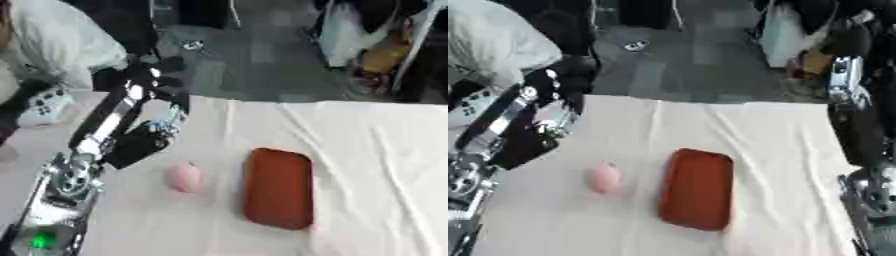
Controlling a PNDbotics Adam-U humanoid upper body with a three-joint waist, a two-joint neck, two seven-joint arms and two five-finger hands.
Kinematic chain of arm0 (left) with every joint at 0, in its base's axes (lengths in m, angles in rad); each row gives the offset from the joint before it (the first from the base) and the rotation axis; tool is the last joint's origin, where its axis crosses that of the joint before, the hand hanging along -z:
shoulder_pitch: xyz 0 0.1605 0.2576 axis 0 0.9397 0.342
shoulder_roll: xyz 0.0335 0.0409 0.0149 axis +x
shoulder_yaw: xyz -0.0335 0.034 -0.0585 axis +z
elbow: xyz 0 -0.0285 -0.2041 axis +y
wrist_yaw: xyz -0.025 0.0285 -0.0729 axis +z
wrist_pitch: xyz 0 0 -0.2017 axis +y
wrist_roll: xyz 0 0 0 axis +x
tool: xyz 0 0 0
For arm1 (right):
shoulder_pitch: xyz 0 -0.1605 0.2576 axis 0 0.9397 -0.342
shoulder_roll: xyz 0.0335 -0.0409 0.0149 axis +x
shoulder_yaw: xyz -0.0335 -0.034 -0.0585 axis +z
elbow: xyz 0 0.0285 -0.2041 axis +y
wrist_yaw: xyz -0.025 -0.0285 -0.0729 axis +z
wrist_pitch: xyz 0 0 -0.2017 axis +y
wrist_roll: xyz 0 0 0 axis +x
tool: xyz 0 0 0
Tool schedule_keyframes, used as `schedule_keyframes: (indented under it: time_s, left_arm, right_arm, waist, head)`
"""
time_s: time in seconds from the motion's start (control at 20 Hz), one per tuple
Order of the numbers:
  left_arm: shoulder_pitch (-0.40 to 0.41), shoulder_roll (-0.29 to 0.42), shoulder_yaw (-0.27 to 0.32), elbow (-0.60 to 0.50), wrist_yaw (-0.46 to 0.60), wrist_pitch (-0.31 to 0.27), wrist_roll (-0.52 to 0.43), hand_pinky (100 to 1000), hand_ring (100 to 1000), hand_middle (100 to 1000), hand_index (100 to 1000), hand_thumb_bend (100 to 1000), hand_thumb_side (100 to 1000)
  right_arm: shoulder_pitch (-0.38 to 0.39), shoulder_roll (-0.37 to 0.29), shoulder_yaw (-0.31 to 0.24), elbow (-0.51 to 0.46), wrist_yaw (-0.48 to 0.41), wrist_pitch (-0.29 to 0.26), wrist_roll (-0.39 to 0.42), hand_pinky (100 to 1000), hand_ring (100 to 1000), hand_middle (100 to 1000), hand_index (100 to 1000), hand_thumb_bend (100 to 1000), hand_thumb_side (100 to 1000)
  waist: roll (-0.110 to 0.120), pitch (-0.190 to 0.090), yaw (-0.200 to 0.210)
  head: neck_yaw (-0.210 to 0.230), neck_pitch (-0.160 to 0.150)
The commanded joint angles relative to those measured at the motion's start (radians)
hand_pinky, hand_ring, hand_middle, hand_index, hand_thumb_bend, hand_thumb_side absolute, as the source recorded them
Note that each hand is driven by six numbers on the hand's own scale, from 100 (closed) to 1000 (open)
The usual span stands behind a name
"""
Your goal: Pick up objects on the table and place them in the box.
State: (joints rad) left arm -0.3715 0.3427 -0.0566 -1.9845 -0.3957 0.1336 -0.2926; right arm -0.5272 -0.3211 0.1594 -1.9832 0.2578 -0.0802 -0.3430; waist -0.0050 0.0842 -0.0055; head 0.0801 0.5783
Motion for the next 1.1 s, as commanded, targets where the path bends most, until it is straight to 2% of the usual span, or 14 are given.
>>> schedule_keyframes:
  time_s: [0.05,0.4,0.6,0.75,0.9,1.1]
  left_arm:
    - [-0.01,0.014,0.012,-0.015,-0.033,0.012,-0.053,791,844,938,1000,100,589]
    - [-0.012,0.014,0.017,-0.015,-0.102,0.037,-0.155,809,857,953,1000,156,517]
    - [-0.014,0.013,0.021,-0.015,-0.127,0.037,-0.163,814,859,953,1000,168,508]
    - [-0.016,0.019,0.02,-0.015,-0.141,0.034,-0.162,818,861,954,1000,161,524]
    - [-0.024,0.062,0.015,-0.015,-0.157,0.042,-0.179,832,868,955,1000,179,508]
    - [-0.054,0.186,-0.015,-0.003,-0.187,0.064,-0.252,869,898,963,1000,225,516]
  right_arm:
    - [-0.015,-0.017,-0.007,-0.017,-0.004,-0.003,-0.001,100,317,453,844,100,637]
    - [-0.014,-0.017,-0.007,-0.017,-0.004,-0.003,0.0,100,317,453,844,100,638]
    - [-0.014,-0.016,-0.007,-0.017,-0.004,-0.002,0.0,100,317,453,844,100,638]
    - [-0.012,-0.015,-0.01,-0.017,-0.003,-0.002,-0.001,100,316,453,844,100,639]
    - [-0.004,-0.016,-0.017,-0.017,-0.001,0.002,-0.009,100,316,453,844,100,651]
    - [0.005,-0.02,-0.018,-0.017,0.003,0.004,-0.012,100,316,452,844,100,638]
  waist:
    - [0.002,-0.013,0.0]
    - [0.001,-0.013,-0.001]
    - [0.001,-0.013,-0.002]
    - [0.004,-0.013,-0.019]
    - [0.009,-0.019,-0.027]
    - [0.018,-0.029,-0.031]
  head:
    - [-0.006,-0.001]
    - [-0.005,-0.008]
    - [-0.004,-0.01]
    - [-0.005,-0.012]
    - [0.0,-0.004]
    - [-0.002,-0.002]
